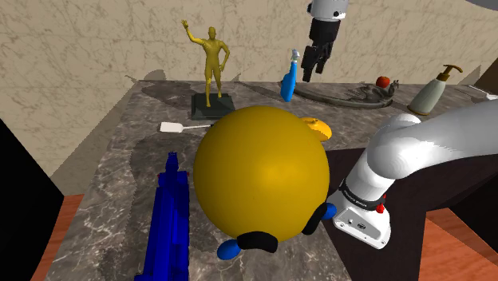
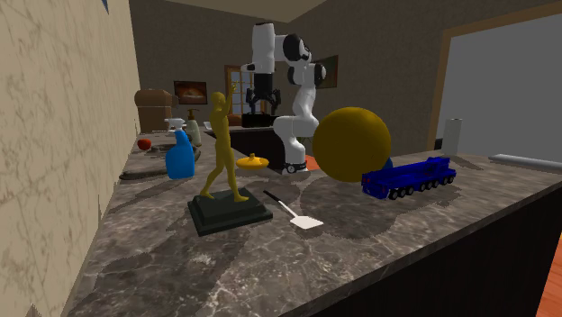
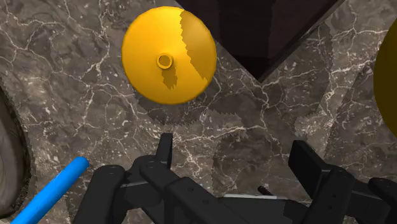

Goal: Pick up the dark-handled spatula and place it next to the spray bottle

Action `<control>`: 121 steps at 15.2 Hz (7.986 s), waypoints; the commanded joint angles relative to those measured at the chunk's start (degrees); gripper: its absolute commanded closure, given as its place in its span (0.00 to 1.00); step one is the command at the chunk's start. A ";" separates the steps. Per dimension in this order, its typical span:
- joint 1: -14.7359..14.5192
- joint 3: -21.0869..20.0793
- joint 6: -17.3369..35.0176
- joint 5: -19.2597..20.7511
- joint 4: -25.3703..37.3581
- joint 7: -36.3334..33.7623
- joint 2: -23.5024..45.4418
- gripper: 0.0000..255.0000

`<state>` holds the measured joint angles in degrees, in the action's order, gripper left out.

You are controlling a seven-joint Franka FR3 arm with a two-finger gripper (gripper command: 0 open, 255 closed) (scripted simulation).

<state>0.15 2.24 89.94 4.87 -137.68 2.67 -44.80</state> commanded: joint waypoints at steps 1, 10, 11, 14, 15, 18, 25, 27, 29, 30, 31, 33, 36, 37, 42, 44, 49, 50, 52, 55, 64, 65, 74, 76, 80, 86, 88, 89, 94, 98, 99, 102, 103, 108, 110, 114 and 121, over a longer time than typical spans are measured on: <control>0.00 0.00 0.00 0.00 0.00 0.00 0.00 0.00; -5.06 0.17 13.20 -0.58 4.59 8.52 17.86 0.00; -5.57 0.09 14.41 -0.70 5.39 9.46 19.87 0.00; -7.06 -0.29 17.69 -1.10 8.09 12.27 25.89 0.00; -7.54 -0.46 18.67 -1.23 9.09 13.19 27.87 0.00; -8.87 -1.11 21.29 -1.61 12.35 15.91 33.77 0.00; -11.60 -3.38 25.57 -2.02 21.29 21.77 47.05 0.00; -12.33 -4.16 26.36 -1.93 24.15 23.29 50.72 0.00; -13.07 -4.97 26.97 -1.74 27.13 24.73 54.35 0.00; -13.46 -5.38 27.21 -1.60 28.67 25.43 56.15 0.00; -13.84 -5.80 27.42 -1.43 30.24 26.11 57.94 0.00; -14.65 -6.64 27.70 -1.03 33.47 27.44 61.50 0.00; -15.13 -7.08 28.48 -0.71 34.92 28.14 63.76 0.00; -15.12 -7.06 29.17 -0.67 34.50 28.11 64.03 0.00; -15.09 -6.91 32.90 -0.38 32.48 27.92 65.76 0.00; -15.09 -6.91 32.90 -0.38 32.48 27.92 65.75 0.00; -15.09 -6.92 32.90 -0.38 32.48 27.92 65.76 0.00; -15.09 -6.92 32.90 -0.38 32.48 27.92 65.76 0.00; -15.09 -6.92 32.93 -0.38 32.44 27.92 65.75 1.00; -15.10 -6.93 32.92 -0.38 32.45 27.91 65.74 1.00; -15.04 -7.01 30.33 -0.61 33.59 28.14 64.28 1.00; -15.03 -7.02 29.67 -0.66 33.92 28.19 63.95 1.00; -14.98 -7.16 23.64 -1.07 37.34 28.61 61.32 1.00; -14.98 -7.18 22.26 -1.14 38.26 28.69 60.85 1.00; -14.98 -7.22 19.46 -1.28 40.25 28.86 60.04 1.00; -15.00 -7.27 15.15 -1.43 43.70 29.07 59.18 1.00; -15.01 -7.28 13.68 -1.47 44.98 29.14 58.98 1.00; -15.02 -7.29 12.94 -1.48 45.64 29.17 58.91 1.00; -15.06 -7.32 9.17 -1.54 49.23 29.32 58.72 1.00; -15.12 -7.34 6.05 -1.55 52.46 29.43 58.82 1.00; -15.13 -7.34 5.25 -1.55 53.32 29.46 58.88 1.00; -15.19 -7.36 2.82 -1.54 56.04 29.53 59.17 1.00; -15.21 -7.36 1.99 -1.53 57.00 29.55 59.30 1.00; -15.35 -7.39 -2.30 -1.45 62.23 29.67 60.24 1.00; -15.41 -7.40 -4.10 -1.39 64.56 29.71 60.77 1.00; -15.59 -7.42 -7.91 -1.25 69.76 29.79 62.16 1.00; -15.03 -7.09 -13.17 -1.14 76.22 31.05 63.31 1.00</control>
<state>-15.37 -5.03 76.43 3.85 -60.01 33.14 19.64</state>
